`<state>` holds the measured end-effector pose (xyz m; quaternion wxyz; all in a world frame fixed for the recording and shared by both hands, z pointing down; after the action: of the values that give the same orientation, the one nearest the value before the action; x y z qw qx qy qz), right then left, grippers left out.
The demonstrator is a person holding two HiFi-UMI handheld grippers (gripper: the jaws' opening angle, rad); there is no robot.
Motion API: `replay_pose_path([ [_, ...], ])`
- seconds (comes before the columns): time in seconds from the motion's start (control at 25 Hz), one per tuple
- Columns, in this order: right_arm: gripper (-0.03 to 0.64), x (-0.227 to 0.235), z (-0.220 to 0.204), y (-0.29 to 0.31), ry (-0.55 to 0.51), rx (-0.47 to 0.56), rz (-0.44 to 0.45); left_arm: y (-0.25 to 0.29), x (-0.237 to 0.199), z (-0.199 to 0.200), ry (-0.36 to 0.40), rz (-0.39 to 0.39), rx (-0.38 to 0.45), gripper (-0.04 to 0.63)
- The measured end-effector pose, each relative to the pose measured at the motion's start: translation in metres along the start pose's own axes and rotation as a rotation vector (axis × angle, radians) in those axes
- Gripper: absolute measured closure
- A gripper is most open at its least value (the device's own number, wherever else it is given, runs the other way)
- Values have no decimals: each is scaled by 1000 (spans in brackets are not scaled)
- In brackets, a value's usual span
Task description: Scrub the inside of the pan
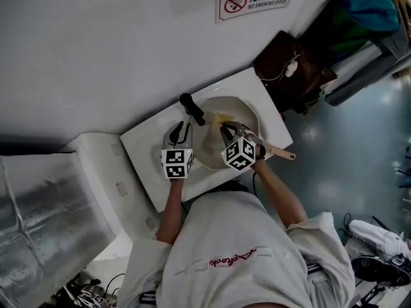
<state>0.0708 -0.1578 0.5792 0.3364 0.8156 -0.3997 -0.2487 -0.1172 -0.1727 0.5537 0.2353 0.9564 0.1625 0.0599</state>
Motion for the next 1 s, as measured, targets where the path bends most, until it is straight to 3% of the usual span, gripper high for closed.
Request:
replay_pose_path([
  [0.24, 594, 31, 18, -47, 210, 293, -101, -9, 6, 17, 13, 13, 43, 503],
  [0.32, 594, 39, 19, -62, 274, 381, -122, -12, 5, 24, 15, 21, 66, 533],
  [0.52, 594, 53, 19, -98, 331, 537, -198, -24, 4, 39, 10, 40, 123, 553],
  [0.68, 594, 58, 13, -123, 343, 609, -233, -35, 8, 48, -3, 45, 167, 595],
  [1.0, 594, 60, -5, -156, 307, 644, -273, -56, 17, 60, -33, 96, 225, 595],
])
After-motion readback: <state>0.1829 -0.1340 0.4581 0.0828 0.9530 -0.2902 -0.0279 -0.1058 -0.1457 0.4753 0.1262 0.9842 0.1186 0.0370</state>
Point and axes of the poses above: the fingertips, and each gripper's own axes: y forward along the fingers, x to its right, z out of its top, the point moved 9 cm from there along -y, backward along the fingers, and after that the axes turned 12 degrees about z, right-handed, at the moved point
